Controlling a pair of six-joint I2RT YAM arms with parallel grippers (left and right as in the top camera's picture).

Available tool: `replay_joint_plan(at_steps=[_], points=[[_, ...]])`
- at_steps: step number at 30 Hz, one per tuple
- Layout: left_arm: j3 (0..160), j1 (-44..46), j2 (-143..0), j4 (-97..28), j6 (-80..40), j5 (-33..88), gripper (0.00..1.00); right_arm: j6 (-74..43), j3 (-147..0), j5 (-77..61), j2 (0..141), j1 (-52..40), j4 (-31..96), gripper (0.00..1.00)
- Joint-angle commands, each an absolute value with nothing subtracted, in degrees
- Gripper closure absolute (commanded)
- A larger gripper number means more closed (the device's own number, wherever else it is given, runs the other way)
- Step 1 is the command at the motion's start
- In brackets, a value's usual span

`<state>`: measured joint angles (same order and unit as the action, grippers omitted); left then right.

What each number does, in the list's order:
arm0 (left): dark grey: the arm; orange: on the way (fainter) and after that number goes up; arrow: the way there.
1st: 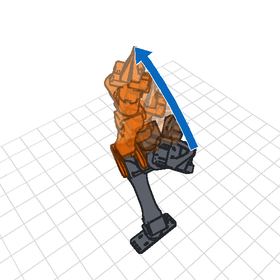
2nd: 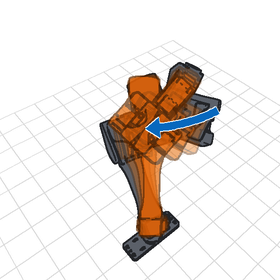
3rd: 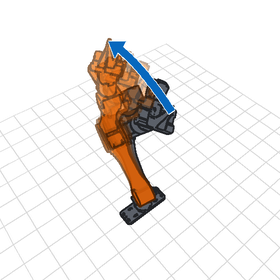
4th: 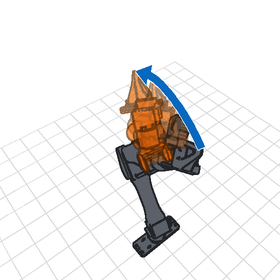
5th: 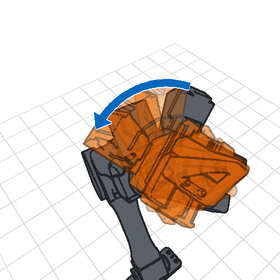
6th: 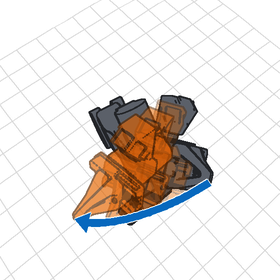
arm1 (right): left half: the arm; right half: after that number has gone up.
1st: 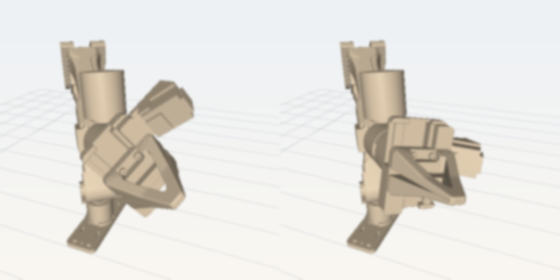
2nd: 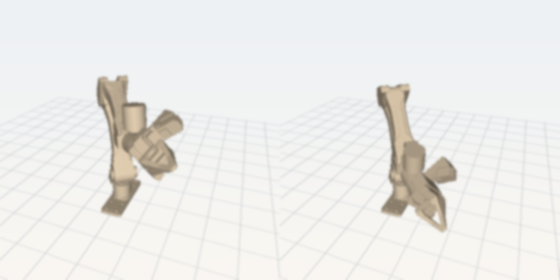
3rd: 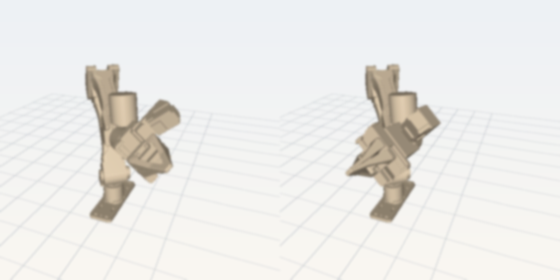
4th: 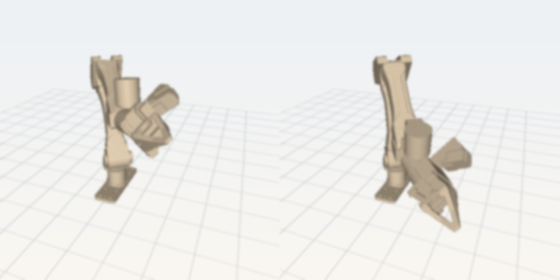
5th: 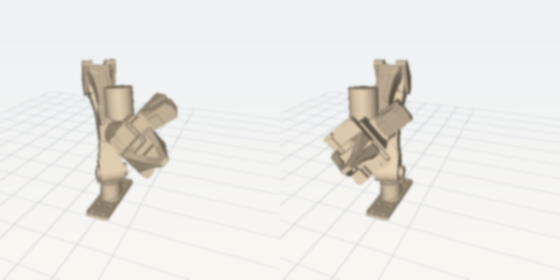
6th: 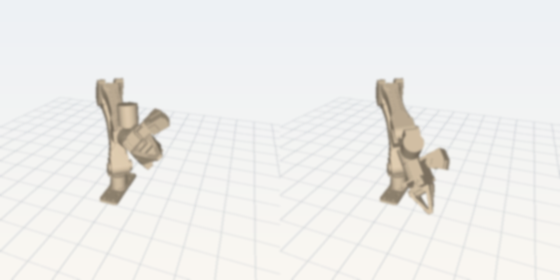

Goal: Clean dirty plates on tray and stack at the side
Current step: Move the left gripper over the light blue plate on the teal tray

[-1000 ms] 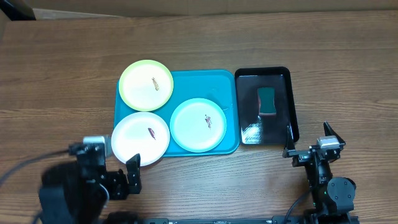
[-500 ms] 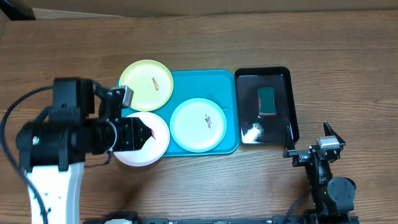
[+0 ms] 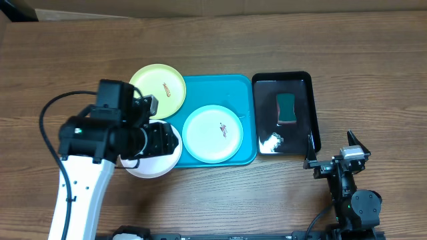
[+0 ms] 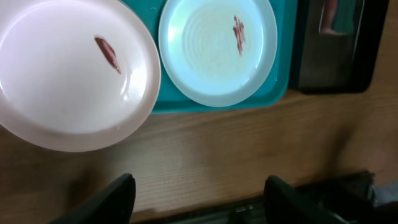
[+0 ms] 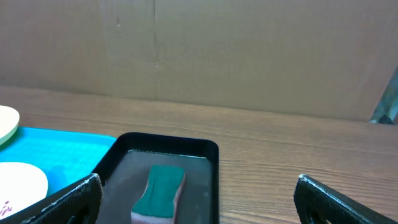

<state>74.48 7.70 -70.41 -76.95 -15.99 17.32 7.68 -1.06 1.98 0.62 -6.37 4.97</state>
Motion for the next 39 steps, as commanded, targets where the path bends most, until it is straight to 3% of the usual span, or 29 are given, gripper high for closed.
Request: replay_joint_plan(at_steps=[1, 17, 39], points=[[72.6, 11.4, -70.5, -73.6, -23.0, 11.2, 0.35, 7.4, -0.4, 2.7, 0.2, -6.2, 4.6, 0.0], [71.3, 27.2, -79.4, -66.1, -28.8, 3.4, 0.36, 7.4, -0.4, 2.7, 0.2, -6.2, 4.6, 0.0], [71.3, 29.3, -79.9, -66.1, -30.1, 3.2, 0.37, 7.4, -0.4, 2.7, 0.2, -6.2, 4.6, 0.0]])
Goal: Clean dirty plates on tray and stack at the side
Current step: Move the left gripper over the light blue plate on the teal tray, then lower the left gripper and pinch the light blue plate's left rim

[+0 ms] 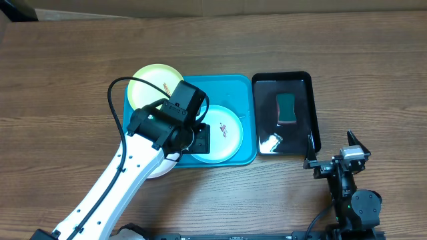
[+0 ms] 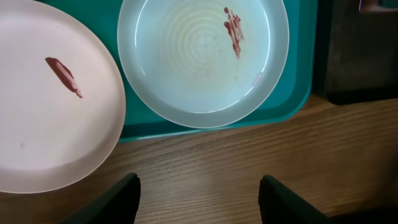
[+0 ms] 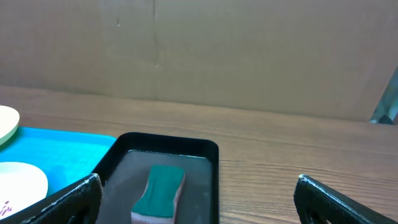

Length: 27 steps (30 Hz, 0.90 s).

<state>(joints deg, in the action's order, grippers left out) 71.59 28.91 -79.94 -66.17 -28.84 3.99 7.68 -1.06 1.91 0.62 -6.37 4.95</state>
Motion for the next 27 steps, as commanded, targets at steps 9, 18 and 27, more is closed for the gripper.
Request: replay_joint_plan(at_steps=[9, 18, 27], points=[[71.3, 29.3, -79.9, -66.1, -30.1, 1.4, 0.37, 7.4, -0.4, 2.7, 0.2, -6.2, 4.6, 0.0], [71.3, 29.3, -79.9, -66.0, -30.3, 1.0, 0.32, 7.4, -0.4, 2.7, 0.2, -6.2, 4.6, 0.0], [71.3, 29.3, -81.7, -65.5, -31.6, -0.6, 0.31, 7.4, -0.4, 2.7, 0.2, -6.2, 4.6, 0.0]])
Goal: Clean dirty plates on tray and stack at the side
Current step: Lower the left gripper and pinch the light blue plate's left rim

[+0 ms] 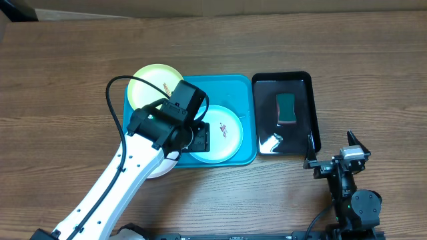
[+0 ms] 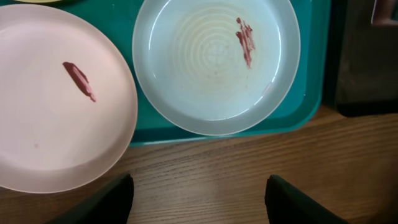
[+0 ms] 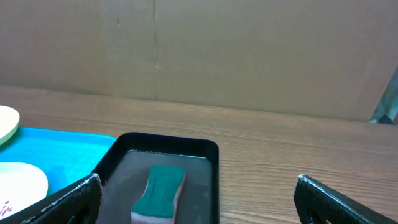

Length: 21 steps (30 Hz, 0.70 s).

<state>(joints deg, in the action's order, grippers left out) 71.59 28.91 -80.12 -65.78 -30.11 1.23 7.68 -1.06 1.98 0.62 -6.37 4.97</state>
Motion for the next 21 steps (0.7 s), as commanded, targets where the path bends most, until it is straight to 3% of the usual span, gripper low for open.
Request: replay_joint_plan(at_steps=[1, 21], points=[[71.3, 29.3, -82.2, -65.5, -31.6, -0.6, 0.31, 7.4, -0.4, 2.7, 0.2, -6.2, 4.6, 0.0], [71.3, 29.3, -87.5, -59.2, -31.5, -1.3, 0.24, 7.4, -0.4, 2.7, 0.2, -6.2, 4.6, 0.0]])
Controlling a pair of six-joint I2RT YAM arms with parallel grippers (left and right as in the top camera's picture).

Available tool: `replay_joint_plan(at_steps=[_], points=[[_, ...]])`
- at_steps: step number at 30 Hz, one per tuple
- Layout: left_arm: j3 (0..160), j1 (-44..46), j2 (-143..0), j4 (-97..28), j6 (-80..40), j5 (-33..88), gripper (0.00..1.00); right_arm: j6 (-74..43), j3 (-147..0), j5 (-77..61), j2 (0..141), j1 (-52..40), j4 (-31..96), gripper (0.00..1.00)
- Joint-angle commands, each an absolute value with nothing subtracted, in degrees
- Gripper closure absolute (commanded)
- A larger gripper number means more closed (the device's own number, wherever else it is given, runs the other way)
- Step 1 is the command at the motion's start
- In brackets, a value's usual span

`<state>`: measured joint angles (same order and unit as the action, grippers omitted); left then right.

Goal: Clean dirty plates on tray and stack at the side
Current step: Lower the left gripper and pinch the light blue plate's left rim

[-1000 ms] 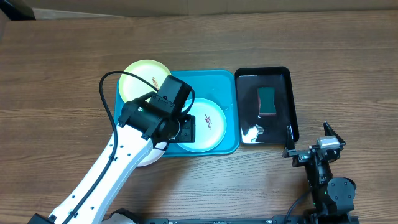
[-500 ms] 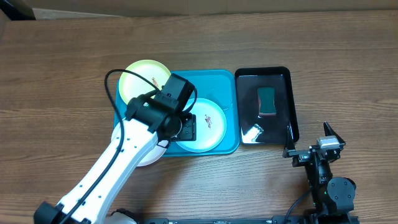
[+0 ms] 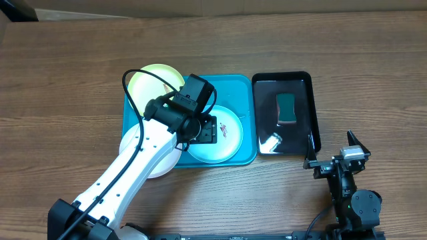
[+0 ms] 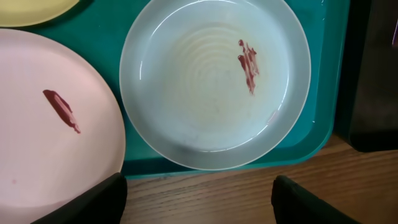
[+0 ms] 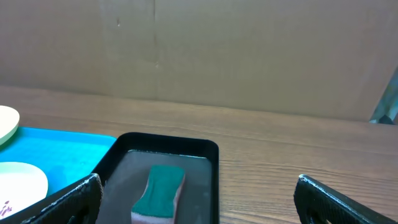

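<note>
Three dirty plates lie on and around the teal tray. A pale blue plate with a red smear sits in the tray's middle. A pink plate, also smeared, overhangs the front left corner. A yellow plate rests at the back left. My left gripper hangs open above the blue plate's near edge, holding nothing. My right gripper stands open at the table's front right, facing a green sponge.
The sponge lies in a black tray holding a little water, right beside the teal tray. Brown cardboard walls off the back of the wooden table. The left arm's cable loops over the yellow plate.
My left gripper has moved farther in over the tray, so the blue plate fills more of its view. The plates, sponge and right arm have not moved.
My left gripper was open above the pink plate at the tray's front left. Then it hung over the front edge of the tray by the blue plate and stayed there. Now it is closer over the blue plate. The right arm has kept still.
</note>
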<state>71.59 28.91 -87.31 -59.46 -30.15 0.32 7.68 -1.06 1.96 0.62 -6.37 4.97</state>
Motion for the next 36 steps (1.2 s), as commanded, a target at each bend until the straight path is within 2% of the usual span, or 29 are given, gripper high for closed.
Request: replay_joint_plan(at_steps=[1, 16, 36], points=[[71.3, 29.3, -87.5, -59.2, -31.5, -2.1, 0.23, 7.4, -0.4, 2.7, 0.2, -6.2, 4.6, 0.0], [71.3, 29.2, -87.5, -59.3, -31.5, -4.6, 0.16, 7.4, -0.4, 2.7, 0.2, -6.2, 4.6, 0.0], [71.3, 29.2, -87.5, -59.3, -31.5, -6.0, 0.12, 7.4, -0.4, 2.7, 0.2, -6.2, 4.6, 0.0]])
